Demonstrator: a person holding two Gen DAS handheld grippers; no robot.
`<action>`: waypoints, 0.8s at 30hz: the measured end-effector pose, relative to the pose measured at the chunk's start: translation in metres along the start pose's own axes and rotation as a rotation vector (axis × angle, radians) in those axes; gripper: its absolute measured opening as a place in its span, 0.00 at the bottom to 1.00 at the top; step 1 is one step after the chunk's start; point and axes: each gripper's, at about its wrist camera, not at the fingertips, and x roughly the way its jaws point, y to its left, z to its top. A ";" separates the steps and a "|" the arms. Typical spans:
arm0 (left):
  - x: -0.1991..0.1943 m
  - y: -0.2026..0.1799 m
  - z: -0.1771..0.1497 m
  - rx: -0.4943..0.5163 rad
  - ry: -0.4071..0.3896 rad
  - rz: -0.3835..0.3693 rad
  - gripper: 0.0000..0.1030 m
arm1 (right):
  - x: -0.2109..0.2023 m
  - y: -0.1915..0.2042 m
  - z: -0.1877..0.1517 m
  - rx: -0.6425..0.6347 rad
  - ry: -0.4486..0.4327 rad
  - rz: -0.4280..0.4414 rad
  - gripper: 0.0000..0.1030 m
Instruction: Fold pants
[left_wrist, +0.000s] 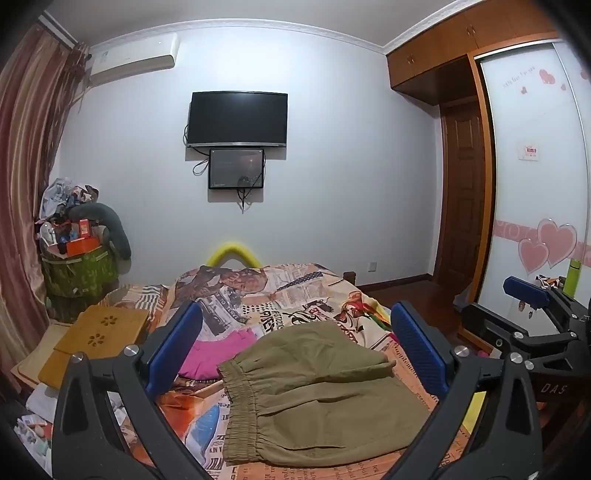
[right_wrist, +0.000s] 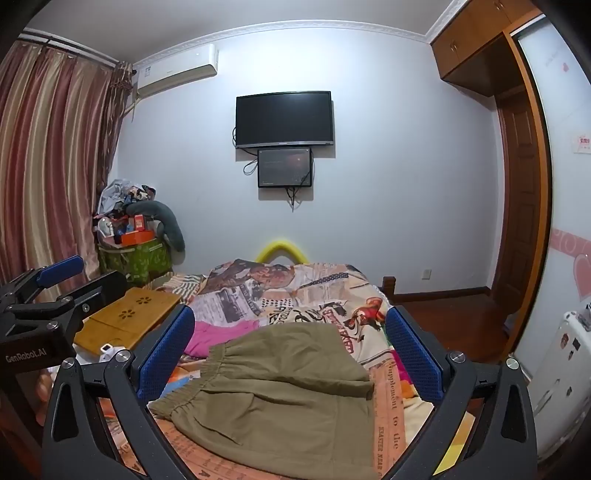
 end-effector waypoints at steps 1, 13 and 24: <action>0.000 0.001 0.000 -0.001 0.001 -0.001 1.00 | 0.000 0.000 0.000 0.000 0.001 0.000 1.00; 0.000 0.003 0.004 -0.010 0.006 0.000 1.00 | 0.007 0.003 -0.004 0.003 0.004 -0.001 1.00; 0.001 0.002 0.003 -0.009 0.006 0.001 1.00 | 0.008 0.004 -0.009 0.002 0.008 0.000 1.00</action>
